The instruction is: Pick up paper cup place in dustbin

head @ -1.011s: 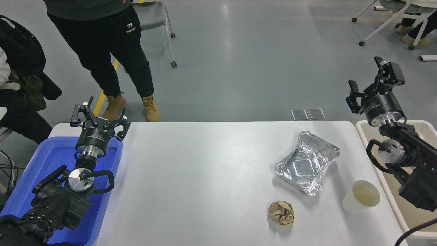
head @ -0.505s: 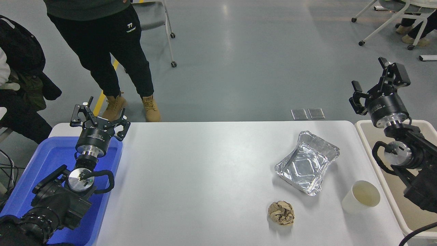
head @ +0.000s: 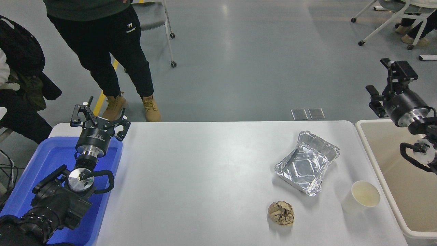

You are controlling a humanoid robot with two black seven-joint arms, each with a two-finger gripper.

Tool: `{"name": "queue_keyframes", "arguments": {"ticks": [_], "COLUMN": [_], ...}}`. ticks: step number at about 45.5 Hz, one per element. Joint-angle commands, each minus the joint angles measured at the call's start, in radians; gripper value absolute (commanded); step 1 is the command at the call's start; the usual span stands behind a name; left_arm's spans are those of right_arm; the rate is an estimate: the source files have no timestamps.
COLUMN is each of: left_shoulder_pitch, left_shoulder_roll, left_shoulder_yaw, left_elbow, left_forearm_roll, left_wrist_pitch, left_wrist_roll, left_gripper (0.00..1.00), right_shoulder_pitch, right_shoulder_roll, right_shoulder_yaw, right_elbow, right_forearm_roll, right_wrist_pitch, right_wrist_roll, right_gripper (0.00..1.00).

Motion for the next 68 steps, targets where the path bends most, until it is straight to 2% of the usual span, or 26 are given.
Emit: {"name": "queue_keyframes", "arguments": {"ticks": [1, 8, 18, 24, 31, 45, 50, 68], "left_shoulder_pitch": [0.000, 0.000, 0.000, 0.000, 0.000, 0.000, 0.000, 0.000], "left_shoulder_roll": [0.000, 0.000, 0.000, 0.000, 0.000, 0.000, 0.000, 0.000], "left_shoulder_yaw": [0.000, 0.000, 0.000, 0.000, 0.000, 0.000, 0.000, 0.000], "left_elbow": [0.000, 0.000, 0.000, 0.000, 0.000, 0.000, 0.000, 0.000], "left_forearm_roll": [0.000, 0.000, 0.000, 0.000, 0.000, 0.000, 0.000, 0.000], "left_wrist_pitch": [0.000, 0.001, 0.001, 0.001, 0.001, 0.000, 0.000, 0.000], "left_wrist_roll": [0.000, 0.000, 0.000, 0.000, 0.000, 0.000, 0.000, 0.000], "left_gripper": [0.99, 0.99, 0.99, 0.99, 0.99, 0.99, 0.99, 0.99], "right_shoulder_pitch": [0.304, 0.504, 0.660, 0.743, 0.855, 1.016, 1.087, 1.237], "right_shoulder_roll": [-0.049, 0.076, 0.339, 0.445, 0.442, 0.341, 0.304, 0.245], "right_shoulder_yaw": [-0.496, -0.839, -1.235, -1.412, -1.429, -1.440, -1.493, -1.541], "right_elbow": [0.015, 0.014, 0.018, 0.107, 0.273, 0.443, 0.483, 0.578], "right_forearm_roll": [-0.080, -0.136, -0.150, -0.204, -0.284, -0.284, -0.287, -0.210], "right_wrist_pitch": [0.019, 0.038, 0.067, 0.139, 0.274, 0.478, 0.608, 0.614], "right_wrist_roll": [-0.130, -0.155, -0.155, -0.153, -0.153, -0.155, -0.155, -0.156], "right_gripper": [1.00, 1.00, 1.00, 1.00, 1.00, 1.00, 1.00, 1.00]}}
